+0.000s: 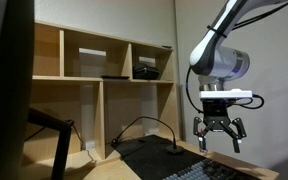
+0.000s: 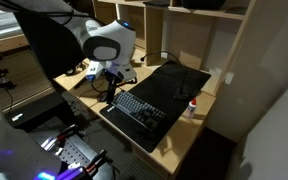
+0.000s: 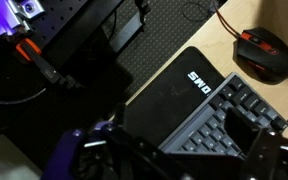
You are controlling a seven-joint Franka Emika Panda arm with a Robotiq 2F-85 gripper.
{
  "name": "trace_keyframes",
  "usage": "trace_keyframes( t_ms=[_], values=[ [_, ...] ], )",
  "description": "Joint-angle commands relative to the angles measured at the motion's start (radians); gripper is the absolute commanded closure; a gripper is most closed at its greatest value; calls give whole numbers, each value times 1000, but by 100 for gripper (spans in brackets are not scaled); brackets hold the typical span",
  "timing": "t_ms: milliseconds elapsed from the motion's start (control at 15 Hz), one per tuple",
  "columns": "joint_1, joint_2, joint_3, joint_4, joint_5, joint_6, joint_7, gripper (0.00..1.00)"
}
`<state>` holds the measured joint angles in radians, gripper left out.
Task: Press the space button on the keyboard
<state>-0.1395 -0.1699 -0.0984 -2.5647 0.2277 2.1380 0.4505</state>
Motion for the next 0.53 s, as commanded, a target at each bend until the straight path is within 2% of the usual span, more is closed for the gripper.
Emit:
trace_keyframes(
  t_ms=[0,467],
  values=[
    [-2,0,2,2,0,-2,0,0],
    [2,203,-15,-39,106,280,-4,0]
  ],
)
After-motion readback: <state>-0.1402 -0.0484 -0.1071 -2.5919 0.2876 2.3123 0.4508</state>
